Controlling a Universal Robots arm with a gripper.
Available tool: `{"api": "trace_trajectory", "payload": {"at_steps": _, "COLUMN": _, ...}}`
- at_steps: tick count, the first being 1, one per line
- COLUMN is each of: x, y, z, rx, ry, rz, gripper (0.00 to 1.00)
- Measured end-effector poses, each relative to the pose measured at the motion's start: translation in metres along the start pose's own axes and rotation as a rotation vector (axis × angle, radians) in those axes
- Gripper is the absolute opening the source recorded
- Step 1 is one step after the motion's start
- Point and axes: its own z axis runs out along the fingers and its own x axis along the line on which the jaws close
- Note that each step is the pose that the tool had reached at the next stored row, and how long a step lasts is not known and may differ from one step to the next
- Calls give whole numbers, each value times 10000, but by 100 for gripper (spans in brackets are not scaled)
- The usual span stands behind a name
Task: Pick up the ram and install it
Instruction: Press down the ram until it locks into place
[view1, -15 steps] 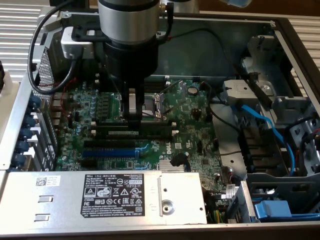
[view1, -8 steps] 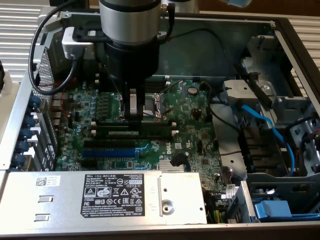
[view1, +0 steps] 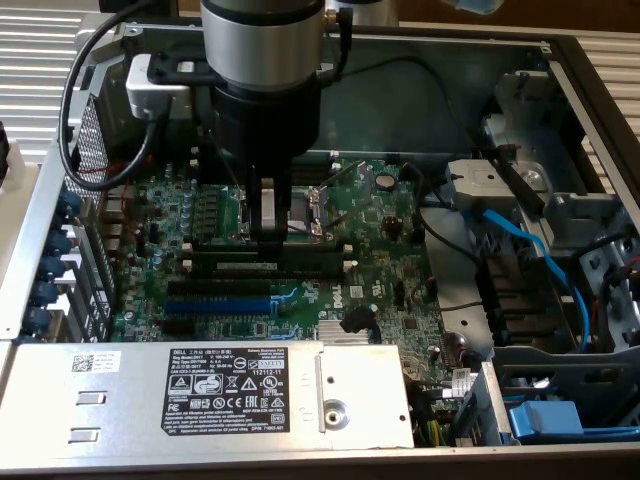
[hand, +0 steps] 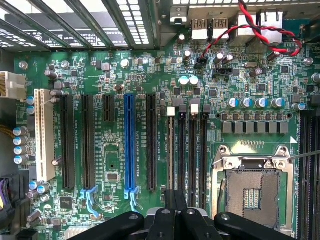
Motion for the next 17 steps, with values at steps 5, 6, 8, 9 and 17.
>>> {"api": "trace_trajectory", "payload": {"at_steps": 5, "x": 5, "y": -1, "z": 4, "rx": -32, "ry": -23, "rz": -2, "gripper": 11}}
{"api": "trace_trajectory", "payload": {"at_steps": 6, "x": 5, "y": -1, "z": 5, "rx": -42, "ry": -28, "rz": -3, "gripper": 11}}
{"api": "trace_trajectory", "payload": {"at_steps": 8, "x": 6, "y": -1, "z": 8, "rx": -64, "ry": -38, "rz": -2, "gripper": 11}}
{"api": "trace_trajectory", "payload": {"at_steps": 9, "x": 7, "y": -1, "z": 9, "rx": -75, "ry": -41, "rz": -3, "gripper": 11}}
{"api": "trace_trajectory", "payload": {"at_steps": 17, "x": 7, "y": -6, "z": 14, "rx": -228, "ry": -85, "rz": -7, "gripper": 11}}
